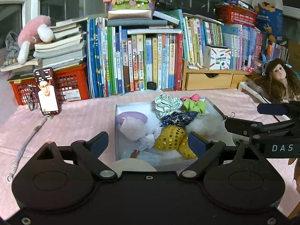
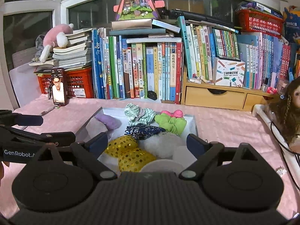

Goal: Organize soft objects

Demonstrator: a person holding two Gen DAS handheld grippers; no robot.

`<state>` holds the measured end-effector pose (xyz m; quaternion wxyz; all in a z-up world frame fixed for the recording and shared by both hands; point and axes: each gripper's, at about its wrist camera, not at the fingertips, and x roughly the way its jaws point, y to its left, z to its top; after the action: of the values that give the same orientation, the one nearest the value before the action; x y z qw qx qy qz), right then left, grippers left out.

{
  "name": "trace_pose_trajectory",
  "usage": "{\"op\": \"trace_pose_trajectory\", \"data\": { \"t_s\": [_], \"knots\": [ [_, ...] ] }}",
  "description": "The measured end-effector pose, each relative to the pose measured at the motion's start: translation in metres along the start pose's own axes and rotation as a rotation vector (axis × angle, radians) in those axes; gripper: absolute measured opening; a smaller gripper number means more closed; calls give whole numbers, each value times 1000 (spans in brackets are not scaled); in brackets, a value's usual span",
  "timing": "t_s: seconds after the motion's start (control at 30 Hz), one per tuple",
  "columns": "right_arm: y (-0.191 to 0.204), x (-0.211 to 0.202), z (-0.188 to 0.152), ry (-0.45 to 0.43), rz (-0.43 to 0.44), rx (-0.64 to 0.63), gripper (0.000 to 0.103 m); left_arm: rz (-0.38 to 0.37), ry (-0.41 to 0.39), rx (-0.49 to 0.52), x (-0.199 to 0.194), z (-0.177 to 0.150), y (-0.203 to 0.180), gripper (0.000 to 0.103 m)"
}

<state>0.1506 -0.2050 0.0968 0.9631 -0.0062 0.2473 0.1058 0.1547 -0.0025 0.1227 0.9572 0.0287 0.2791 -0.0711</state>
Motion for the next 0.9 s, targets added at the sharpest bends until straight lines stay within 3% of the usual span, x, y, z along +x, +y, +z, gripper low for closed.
{"op": "trace_pose_trajectory", "data": {
  "t_s": [0.27, 0.9],
  "knots": [
    [6, -16, -13, -56, -21, -16, 102, -10, -15, -12, -13, -17, 1, 91],
    [16, -51, -56, -121, -44, -14, 103, 6, -73, -23, -46, -67, -5, 93]
  ]
}}
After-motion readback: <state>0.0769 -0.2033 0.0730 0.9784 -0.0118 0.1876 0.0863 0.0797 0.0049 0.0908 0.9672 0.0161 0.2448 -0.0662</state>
